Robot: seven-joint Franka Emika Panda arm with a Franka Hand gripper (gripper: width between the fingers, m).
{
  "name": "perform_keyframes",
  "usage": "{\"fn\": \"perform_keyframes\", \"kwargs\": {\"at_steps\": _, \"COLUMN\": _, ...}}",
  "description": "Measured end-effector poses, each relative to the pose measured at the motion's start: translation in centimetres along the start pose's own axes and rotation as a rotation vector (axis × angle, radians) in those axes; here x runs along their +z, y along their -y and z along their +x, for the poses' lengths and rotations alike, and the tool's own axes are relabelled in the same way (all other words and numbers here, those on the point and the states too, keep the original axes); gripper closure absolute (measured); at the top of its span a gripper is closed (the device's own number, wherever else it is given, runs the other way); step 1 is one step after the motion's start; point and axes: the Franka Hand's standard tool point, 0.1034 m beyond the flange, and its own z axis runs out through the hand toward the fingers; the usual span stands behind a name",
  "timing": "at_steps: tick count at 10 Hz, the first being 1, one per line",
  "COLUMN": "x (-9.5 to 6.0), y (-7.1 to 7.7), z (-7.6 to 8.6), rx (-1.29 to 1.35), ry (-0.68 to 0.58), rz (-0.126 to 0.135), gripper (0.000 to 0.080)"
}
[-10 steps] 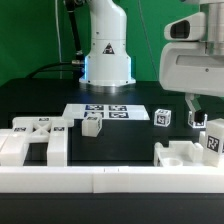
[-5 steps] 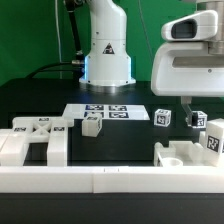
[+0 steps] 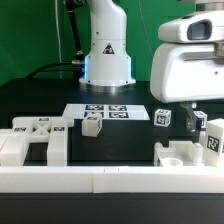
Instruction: Assemble chair
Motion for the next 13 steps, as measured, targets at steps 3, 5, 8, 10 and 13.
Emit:
{"fn": "perform_keyframes", "kwargs": {"at_steps": 3, "x": 0.01, "y": -0.01, "z": -0.02, "rx": 0.03, "ry": 0.0, "rz": 0.001, "gripper": 0.0337}}
{"fn": "perform_keyframes", "kwargs": {"at_steps": 5, "x": 0.02, "y": 0.0, "z": -0.02, "rx": 0.07, "ry": 0.0, "rz": 0.001, "gripper": 0.0512}}
{"fn": "perform_keyframes", "kwargs": {"at_steps": 8, "x": 0.08, "y": 0.13, "z": 0.0, "rx": 0.396, "ry": -0.005, "rz": 0.003, "gripper": 0.0512}}
{"fn": "perform_keyframes", "kwargs": {"at_steps": 10, "x": 0.12, "y": 0.16, "z": -0.04, "rx": 0.601, "ry": -0.004, "rz": 0.005, "gripper": 0.0512}}
{"fn": "perform_keyframes", "kwargs": {"at_steps": 13, "x": 0.24, "y": 0.61, "z": -0.1, "rx": 0.933, "ry": -0.002, "rz": 0.004, "gripper": 0.0511}}
